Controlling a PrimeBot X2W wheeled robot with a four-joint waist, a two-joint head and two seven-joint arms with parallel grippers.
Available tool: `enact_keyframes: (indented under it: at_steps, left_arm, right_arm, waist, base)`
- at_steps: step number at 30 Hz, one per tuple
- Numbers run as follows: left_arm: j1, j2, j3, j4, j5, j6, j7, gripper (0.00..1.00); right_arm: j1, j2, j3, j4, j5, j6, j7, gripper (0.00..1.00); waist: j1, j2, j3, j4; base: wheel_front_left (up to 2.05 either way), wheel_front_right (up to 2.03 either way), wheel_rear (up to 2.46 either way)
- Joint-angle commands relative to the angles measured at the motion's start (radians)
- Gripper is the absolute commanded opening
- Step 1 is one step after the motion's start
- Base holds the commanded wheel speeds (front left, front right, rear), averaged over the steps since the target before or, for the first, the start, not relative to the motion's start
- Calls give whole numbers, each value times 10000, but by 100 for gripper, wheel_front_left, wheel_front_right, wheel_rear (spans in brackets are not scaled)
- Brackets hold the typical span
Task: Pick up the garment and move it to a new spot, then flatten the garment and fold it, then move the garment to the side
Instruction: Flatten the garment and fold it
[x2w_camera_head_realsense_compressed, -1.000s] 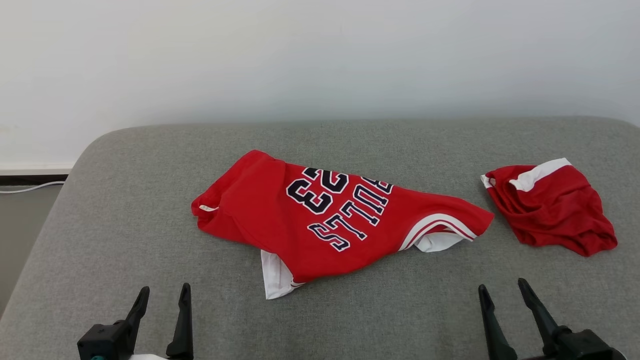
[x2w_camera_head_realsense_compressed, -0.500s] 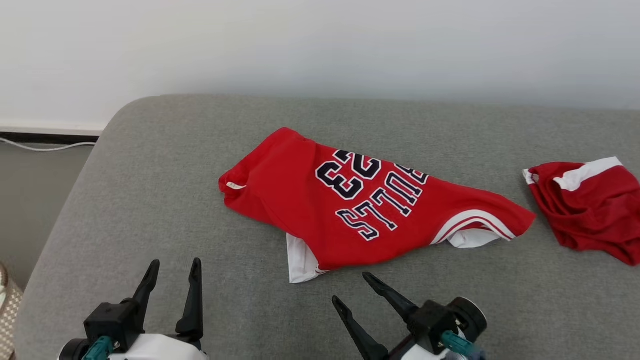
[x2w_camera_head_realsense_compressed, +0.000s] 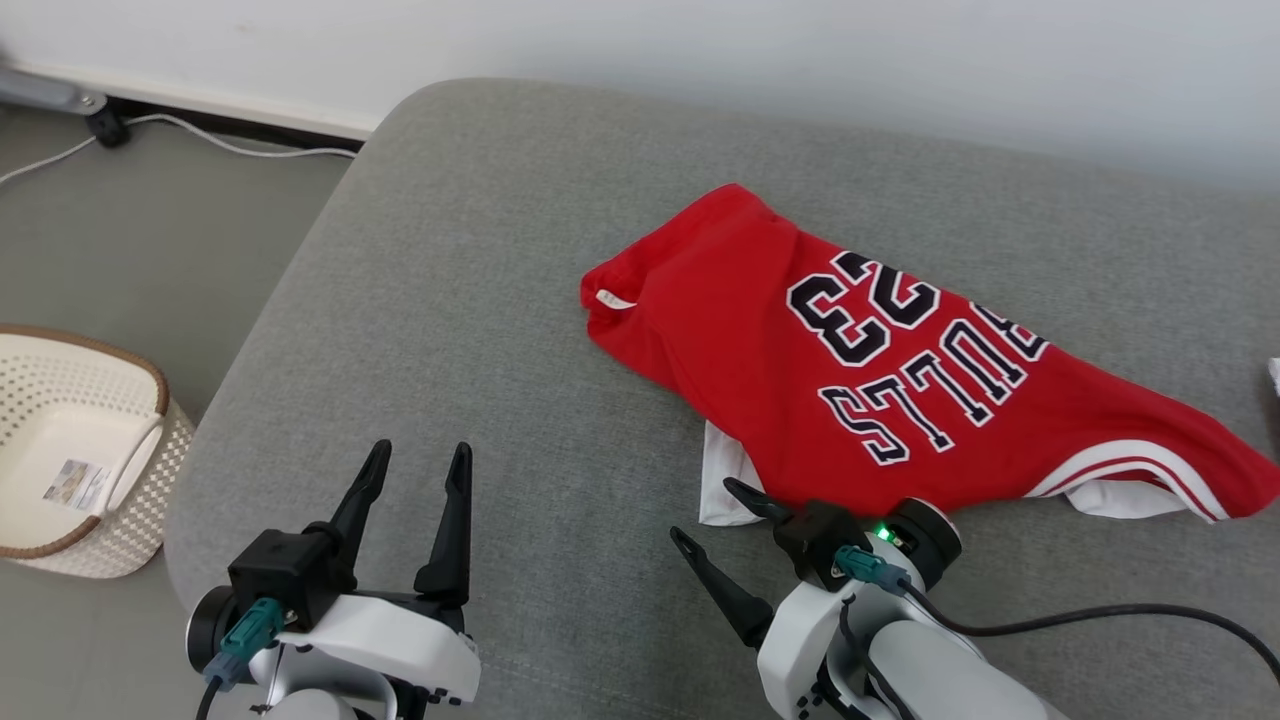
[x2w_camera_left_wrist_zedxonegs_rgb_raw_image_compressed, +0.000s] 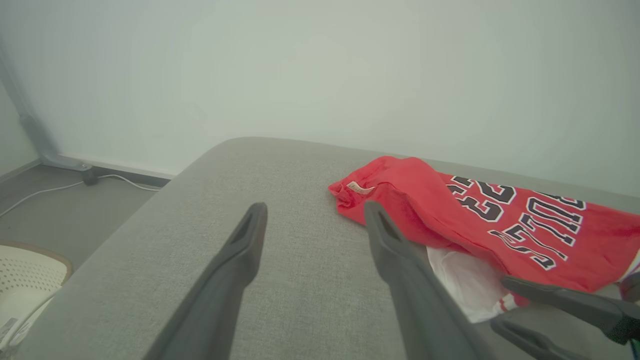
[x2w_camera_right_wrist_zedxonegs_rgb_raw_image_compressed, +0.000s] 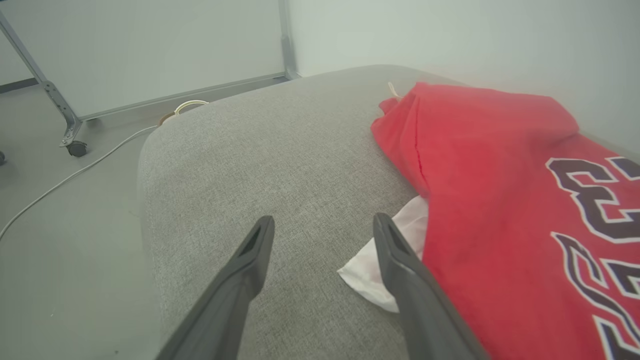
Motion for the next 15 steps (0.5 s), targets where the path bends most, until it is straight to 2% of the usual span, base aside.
enact_keyframes:
  at_steps: [1, 6, 15]
  left_arm:
    - [-601, 103, 392, -44, 126, -157, -100, 100]
    - [-703, -250, 586, 278, 345, -478, -104, 100]
    - [-734, -693, 960, 659, 743, -1017, -105, 100]
  right_arm:
    - [-293, 135, 185, 183, 141, -2, -135, 100]
    - [-569, 135, 270, 975, 351, -2, -135, 100]
    - [-854, 135, -73, 1905, -14, -2, -135, 100]
  waist:
    - [0, 0, 320, 449]
    - [0, 0, 359, 608]
    - [0, 0, 509, 611]
  base:
    - [0, 0, 0]
    - [0, 0, 0]
    - [0, 0, 0]
